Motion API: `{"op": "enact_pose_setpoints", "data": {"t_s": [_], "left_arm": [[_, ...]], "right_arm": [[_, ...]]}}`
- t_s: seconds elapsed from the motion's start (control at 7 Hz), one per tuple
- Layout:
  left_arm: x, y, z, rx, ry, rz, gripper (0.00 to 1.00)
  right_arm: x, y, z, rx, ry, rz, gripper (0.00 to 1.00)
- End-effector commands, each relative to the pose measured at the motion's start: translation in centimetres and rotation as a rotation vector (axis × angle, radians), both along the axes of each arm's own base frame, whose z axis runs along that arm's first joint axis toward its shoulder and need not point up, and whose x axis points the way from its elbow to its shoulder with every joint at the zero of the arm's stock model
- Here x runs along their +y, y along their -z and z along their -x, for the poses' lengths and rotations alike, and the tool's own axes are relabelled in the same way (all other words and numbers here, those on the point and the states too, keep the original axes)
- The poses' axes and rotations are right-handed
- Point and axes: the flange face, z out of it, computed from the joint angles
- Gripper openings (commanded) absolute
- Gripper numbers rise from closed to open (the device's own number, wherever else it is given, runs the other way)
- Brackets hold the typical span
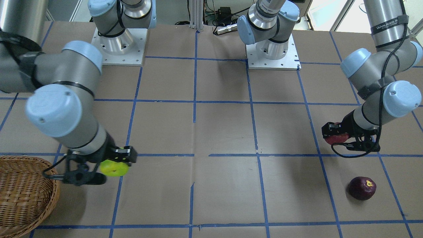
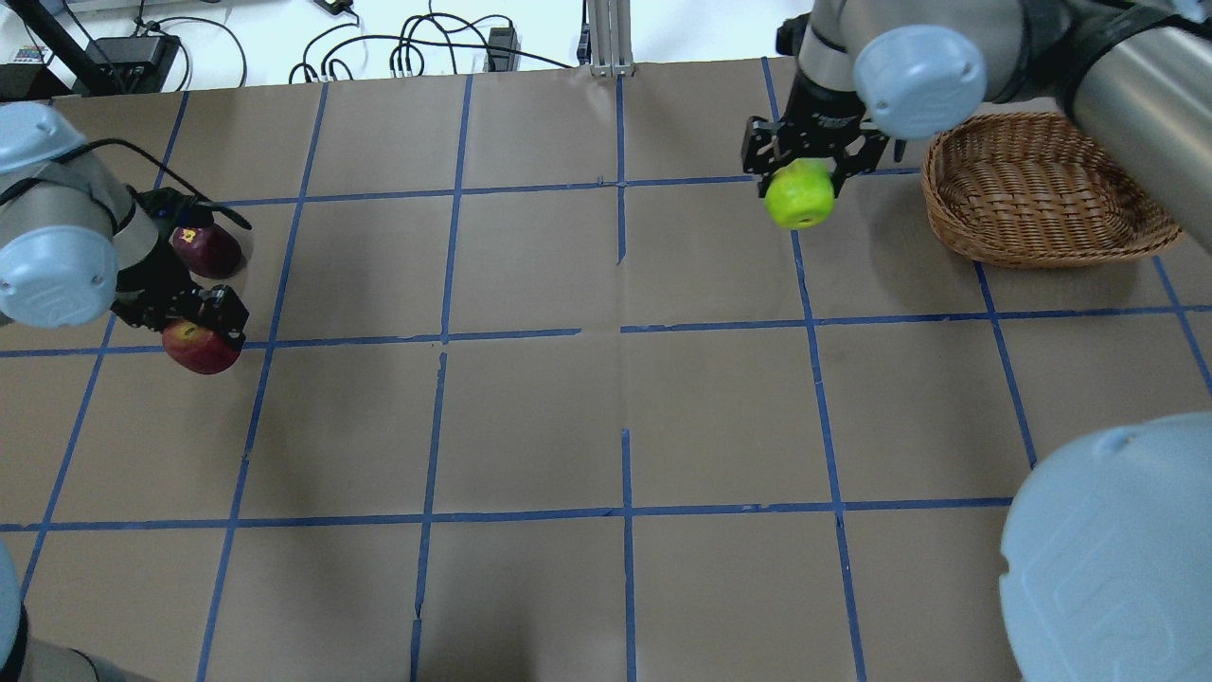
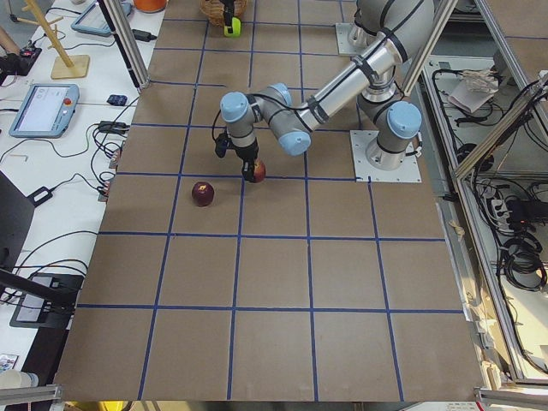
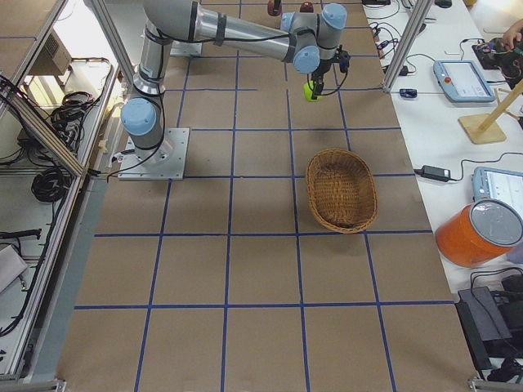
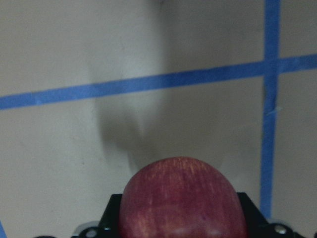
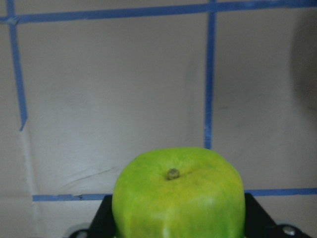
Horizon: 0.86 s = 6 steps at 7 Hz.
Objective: Put all apples into basket
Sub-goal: 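Place the green apple in the basket while the left sets the red apple centrally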
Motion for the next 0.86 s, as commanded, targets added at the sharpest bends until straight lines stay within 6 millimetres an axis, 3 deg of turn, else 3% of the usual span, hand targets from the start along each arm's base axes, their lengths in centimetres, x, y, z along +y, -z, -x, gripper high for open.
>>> {"op": "enact_pose_setpoints", "data": {"t_s": [0.0,0.14,0.29,0.43,0.57,0.71], "left_arm": [[-2.3,-2.7,16.3,-0.009,-0.175,0.044,0.30],[-2.3,-1.7,23.4,0.053,-0.316,0.093,0.30],[-1.4,0.3,30.4,0.085,-0.393,0.133,0.30],[0.3,1.9,37.9,0.100,-0.385,0.162,0.30],[1.8,3.9,42.3,0.116,-0.408,0.186,0.31],[3.0,5.5,44.5,0.113,-0.365,0.193,0.41]], "right_arm": [[-2.3,-1.1,16.1,0.151,-0.019,-0.006,0.00],[-3.2,1.0,22.6,0.166,-0.022,0.019,0.00],[-3.7,4.2,27.6,0.188,-0.043,0.010,0.00],[-3.7,6.6,30.8,0.218,-0.028,-0.017,0.00],[-4.0,8.6,32.5,0.227,-0.034,-0.013,0.00],[-4.7,9.7,33.1,0.247,-0.039,0.017,0.01]]}}
